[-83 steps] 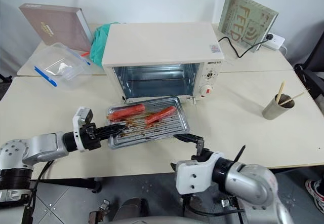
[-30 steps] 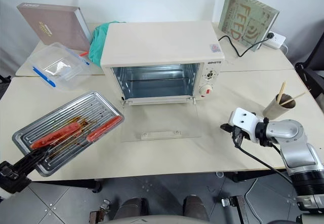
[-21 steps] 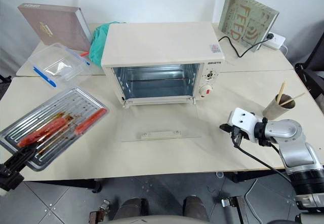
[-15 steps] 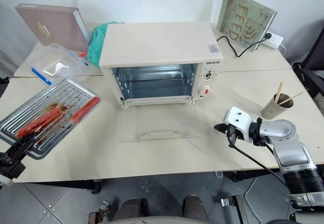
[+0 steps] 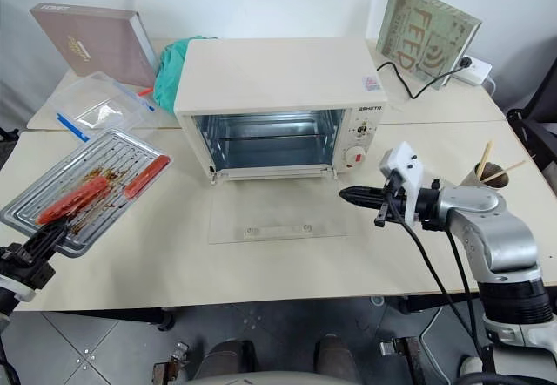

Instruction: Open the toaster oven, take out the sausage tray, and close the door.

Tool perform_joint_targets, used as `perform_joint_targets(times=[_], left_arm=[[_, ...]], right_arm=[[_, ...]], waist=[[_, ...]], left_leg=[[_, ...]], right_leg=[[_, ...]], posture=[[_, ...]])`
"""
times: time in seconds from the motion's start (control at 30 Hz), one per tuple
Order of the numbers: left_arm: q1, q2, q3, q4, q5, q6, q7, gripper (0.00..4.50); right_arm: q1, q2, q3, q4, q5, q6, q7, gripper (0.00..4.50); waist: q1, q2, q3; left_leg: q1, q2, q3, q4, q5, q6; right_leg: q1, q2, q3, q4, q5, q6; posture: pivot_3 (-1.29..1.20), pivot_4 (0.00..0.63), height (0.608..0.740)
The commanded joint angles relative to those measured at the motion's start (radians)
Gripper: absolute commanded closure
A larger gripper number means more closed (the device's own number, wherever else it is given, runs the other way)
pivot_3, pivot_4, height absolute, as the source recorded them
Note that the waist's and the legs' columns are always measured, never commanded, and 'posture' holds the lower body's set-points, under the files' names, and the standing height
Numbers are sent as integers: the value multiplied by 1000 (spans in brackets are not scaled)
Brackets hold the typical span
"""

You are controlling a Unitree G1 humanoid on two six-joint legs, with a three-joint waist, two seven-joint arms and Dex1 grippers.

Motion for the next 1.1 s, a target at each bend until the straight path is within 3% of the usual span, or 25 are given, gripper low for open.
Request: perform_joint_targets(times=[0.03, 0.2, 0.6, 0.9, 1.1], left_arm=[[-9, 27, 35, 15, -17, 9, -10, 4500], [-18, 34, 21, 42, -17, 18, -9, 4500], [-27, 47, 12, 92, -17, 33, -16, 4500], [3, 55, 30, 101, -17, 45, -33, 4500], [-6, 58, 0, 124, -17, 41, -37, 4500]], right_arm=[[68, -70, 35, 59, -123, -155, 11, 4453], [101, -58, 112, 191, -234, -339, 26, 4453], [11, 87, 200, 236, -199, -334, 106, 4453], [-90, 127, 16, 94, -22, -88, -37, 4453], [-177, 147, 12, 102, -30, -89, -95, 4453]], waist=[[3, -1, 0], [-3, -2, -1], [-6, -3, -1], [-2, -2, 0], [-2, -2, 0]], left_leg=[[0, 0, 0, 0, 0, 0], [0, 0, 1, 1, 0, 0], [0, 1, 1, 0, 0, 0], [0, 1, 1, 1, -1, -1], [0, 1, 1, 0, -1, -1]], right_leg=[[0, 0, 0, 0, 0, 0], [0, 0, 0, -1, 0, 0], [-1, 1, 0, 1, 0, 0], [-1, 0, 0, 1, 0, 0], [-1, 0, 0, 1, 0, 0]], posture=[[0, 150, 740], [0, 150, 740], [0, 150, 740], [0, 150, 740], [0, 150, 740]])
